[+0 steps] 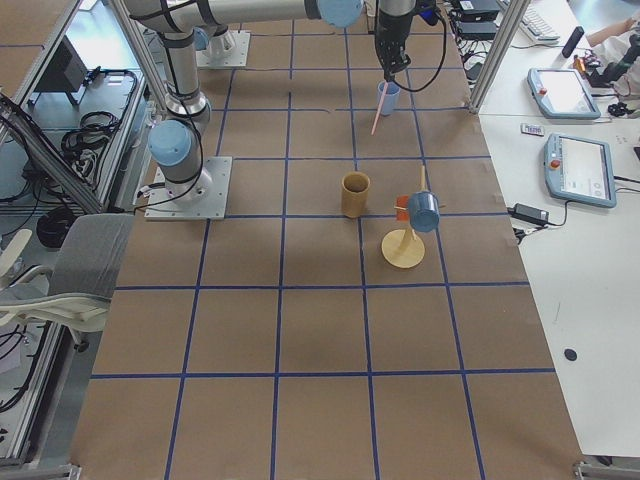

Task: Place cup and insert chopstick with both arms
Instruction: 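Set the blue cup down and open the left gripper, then retract the left gripper while the right gripper carries the pink stick over the blue cup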

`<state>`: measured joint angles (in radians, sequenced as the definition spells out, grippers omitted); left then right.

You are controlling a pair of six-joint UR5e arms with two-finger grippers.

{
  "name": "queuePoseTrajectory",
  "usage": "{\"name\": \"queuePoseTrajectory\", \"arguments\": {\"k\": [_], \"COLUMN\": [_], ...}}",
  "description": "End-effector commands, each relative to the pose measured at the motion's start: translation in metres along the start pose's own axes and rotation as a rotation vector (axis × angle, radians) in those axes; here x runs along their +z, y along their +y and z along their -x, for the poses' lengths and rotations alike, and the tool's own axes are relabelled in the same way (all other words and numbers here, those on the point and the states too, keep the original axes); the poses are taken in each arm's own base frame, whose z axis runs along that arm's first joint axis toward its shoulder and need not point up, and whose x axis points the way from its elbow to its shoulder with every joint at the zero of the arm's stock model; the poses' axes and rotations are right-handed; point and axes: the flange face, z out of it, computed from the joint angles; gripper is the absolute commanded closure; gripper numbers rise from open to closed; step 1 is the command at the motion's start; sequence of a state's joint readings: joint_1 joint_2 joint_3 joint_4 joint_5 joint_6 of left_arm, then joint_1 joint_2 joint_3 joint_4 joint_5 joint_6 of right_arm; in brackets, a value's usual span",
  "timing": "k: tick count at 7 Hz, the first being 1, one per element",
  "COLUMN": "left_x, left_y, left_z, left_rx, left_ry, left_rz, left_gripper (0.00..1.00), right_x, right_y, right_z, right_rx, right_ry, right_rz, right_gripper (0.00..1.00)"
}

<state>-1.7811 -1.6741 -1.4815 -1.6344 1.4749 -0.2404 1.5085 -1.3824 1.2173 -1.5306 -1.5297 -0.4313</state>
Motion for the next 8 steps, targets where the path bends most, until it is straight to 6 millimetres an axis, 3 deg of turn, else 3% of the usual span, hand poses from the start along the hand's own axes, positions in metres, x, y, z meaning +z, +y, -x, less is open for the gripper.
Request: {"name": "queuePoseTrajectory", "arguments": {"k": [1,2,3,4,5,8], "left_x": [-0.002,-0.017,-0.027,-0.039,-0.038,-0.036], "left_y": [0.031,0.020,0.015,0.009,0.010,0.009], "left_z": [0.036,0.070,0.086,0.093,0.093,0.092], "left_rx": [0.076,0.092,0.113,0.102,0.098,0.093], "left_ry": [-0.021,-0.070,-0.070,-0.071,-0.072,-0.064], "left_rz": [-0.059,-0.088,-0.106,-0.126,-0.125,-0.128], "left_gripper": [0.00,0.00,0.00,0.00,0.00,0.00], "right_x": [0.001,0.017,0.039,0.060,0.076,0.118], "right_y": [-0.035,-0.049,-0.067,-0.076,-0.071,-0.074], "right_z": [0.097,0.138,0.162,0.180,0.198,0.200], "right_rx": [0.058,0.086,0.085,0.111,0.110,0.162], "right_ry": [0.000,-0.016,-0.022,-0.032,-0.044,-0.047], "right_rz": [-0.116,-0.136,-0.172,-0.191,-0.168,-0.196], "right_gripper": [0.92,0.93,0.93,0.93,0.94,0.95]}}
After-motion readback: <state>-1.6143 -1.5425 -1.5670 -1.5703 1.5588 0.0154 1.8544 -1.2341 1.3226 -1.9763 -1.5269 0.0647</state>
